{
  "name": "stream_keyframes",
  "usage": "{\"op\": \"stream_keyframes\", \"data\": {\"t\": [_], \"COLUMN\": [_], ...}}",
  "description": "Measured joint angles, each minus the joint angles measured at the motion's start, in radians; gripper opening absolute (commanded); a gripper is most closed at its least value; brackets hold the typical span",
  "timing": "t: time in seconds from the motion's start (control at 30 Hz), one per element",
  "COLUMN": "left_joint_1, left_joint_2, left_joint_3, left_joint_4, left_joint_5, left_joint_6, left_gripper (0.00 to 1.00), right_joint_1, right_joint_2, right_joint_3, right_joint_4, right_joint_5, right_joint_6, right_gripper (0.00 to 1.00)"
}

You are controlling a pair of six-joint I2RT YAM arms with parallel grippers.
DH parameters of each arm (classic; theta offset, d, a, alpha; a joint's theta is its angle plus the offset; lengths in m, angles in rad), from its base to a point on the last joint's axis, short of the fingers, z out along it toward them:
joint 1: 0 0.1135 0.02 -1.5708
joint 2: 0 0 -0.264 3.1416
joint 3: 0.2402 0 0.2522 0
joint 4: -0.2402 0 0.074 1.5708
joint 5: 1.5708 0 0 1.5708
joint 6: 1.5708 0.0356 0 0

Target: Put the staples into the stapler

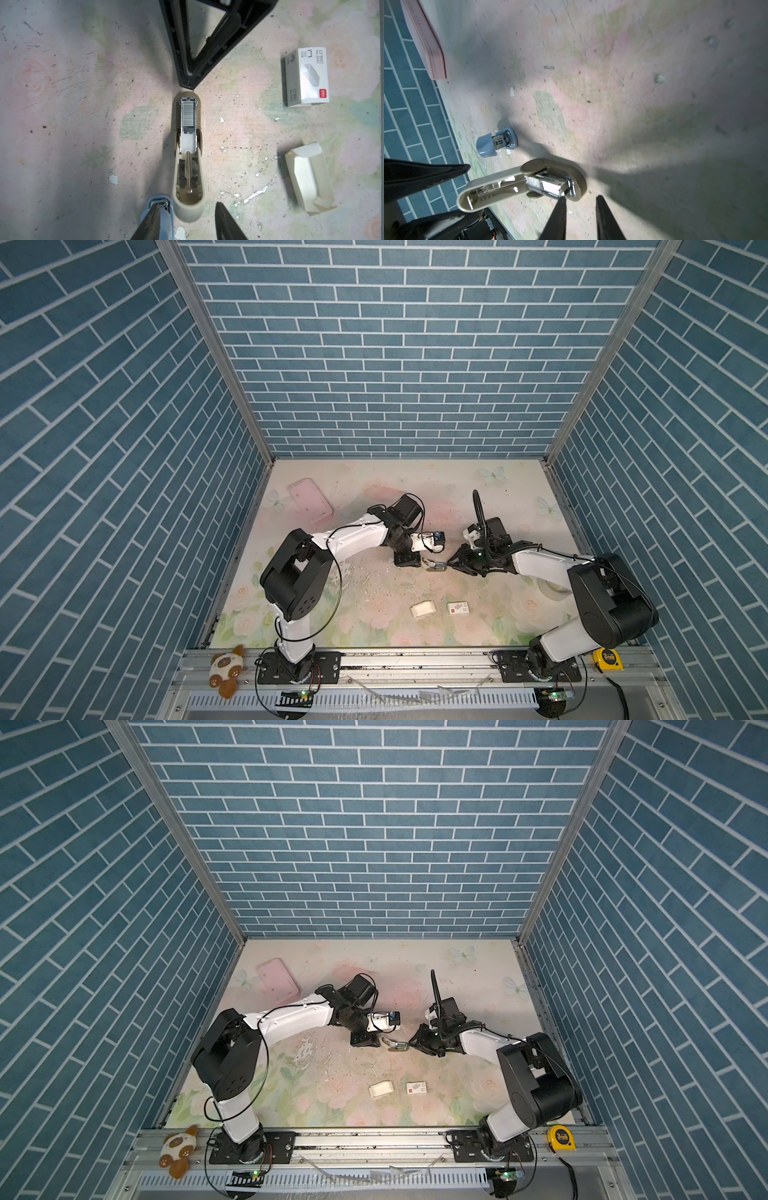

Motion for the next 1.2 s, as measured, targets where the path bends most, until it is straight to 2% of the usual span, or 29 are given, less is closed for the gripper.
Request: {"op": "stream_keyframes", "data": {"t": [0.27, 0.67, 1.2], "left_joint_1": [-0.010, -0.014, -0.014], "left_joint_2": [0.046, 0.048, 0.045], "left_joint_3": [0.011, 0.016, 0.016], "left_joint_4": [-0.003, -0.007, -0.006], "left_joint_5": [0.002, 0.002, 0.002], "left_joint_6": [0.000, 0.000, -0.006], "left_gripper": [0.34, 0.37, 0.30], "right_joint_1": [-0.013, -0.014, -0.014], "right_joint_2": [0.035, 0.051, 0.085], "right_joint_3": [0.011, 0.032, 0.072], "right_joint_4": [0.003, -0.010, -0.061], "right_joint_5": [-0.006, -0.014, -0.024], "right_joint_6": [0.000, -0.026, -0.068], "right_gripper": [0.23, 0.20, 0.19]}}
